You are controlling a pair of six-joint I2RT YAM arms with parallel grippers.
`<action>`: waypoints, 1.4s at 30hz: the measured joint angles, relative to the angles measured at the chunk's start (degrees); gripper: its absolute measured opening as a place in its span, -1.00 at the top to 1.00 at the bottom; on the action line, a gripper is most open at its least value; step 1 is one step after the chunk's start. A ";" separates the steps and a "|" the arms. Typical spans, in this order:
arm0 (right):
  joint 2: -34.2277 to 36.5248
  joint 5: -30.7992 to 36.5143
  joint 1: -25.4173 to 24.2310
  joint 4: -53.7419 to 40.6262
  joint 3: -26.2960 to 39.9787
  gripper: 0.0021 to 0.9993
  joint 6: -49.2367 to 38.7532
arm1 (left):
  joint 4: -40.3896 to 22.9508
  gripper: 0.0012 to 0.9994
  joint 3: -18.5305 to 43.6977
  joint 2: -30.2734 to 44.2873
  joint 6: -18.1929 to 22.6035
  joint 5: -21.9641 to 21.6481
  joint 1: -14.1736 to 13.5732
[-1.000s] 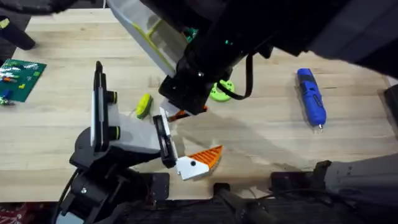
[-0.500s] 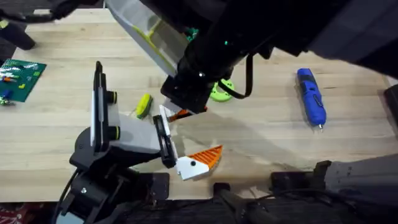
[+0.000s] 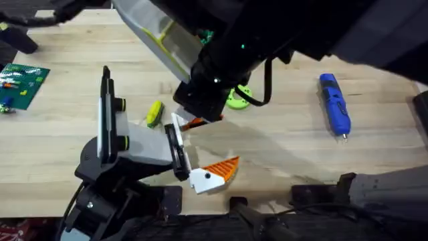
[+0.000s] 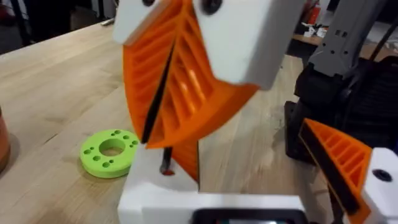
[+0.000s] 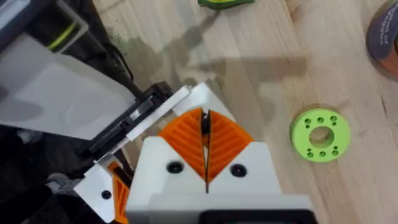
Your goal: Pick up the gripper from the table and insert it into the empty holder that is missing its gripper. Then pick up a screw, insert it into the mounting hole, and use the screwdriver to tighten it. Finally, clean up the table by picking up the vegetable and placing it into the bucket.
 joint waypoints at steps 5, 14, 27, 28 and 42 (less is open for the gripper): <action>0.00 -0.07 0.00 0.00 0.00 0.99 0.00 | 0.00 -0.97 0.00 0.00 0.00 0.00 0.00; 0.00 -1.18 0.00 -0.27 0.00 0.99 -0.02 | 0.00 -0.97 0.00 0.00 0.00 0.00 0.00; 2.08 -1.38 0.00 -0.85 0.00 0.99 0.00 | 0.02 -0.97 0.00 0.00 0.00 0.02 0.00; 2.60 -1.42 0.00 -0.83 0.00 0.99 0.00 | -0.04 -0.97 0.00 -0.02 -0.19 0.07 0.00; 2.98 -1.75 0.00 -0.91 0.00 0.10 -0.34 | -0.07 -0.97 0.00 0.26 -1.00 0.11 0.00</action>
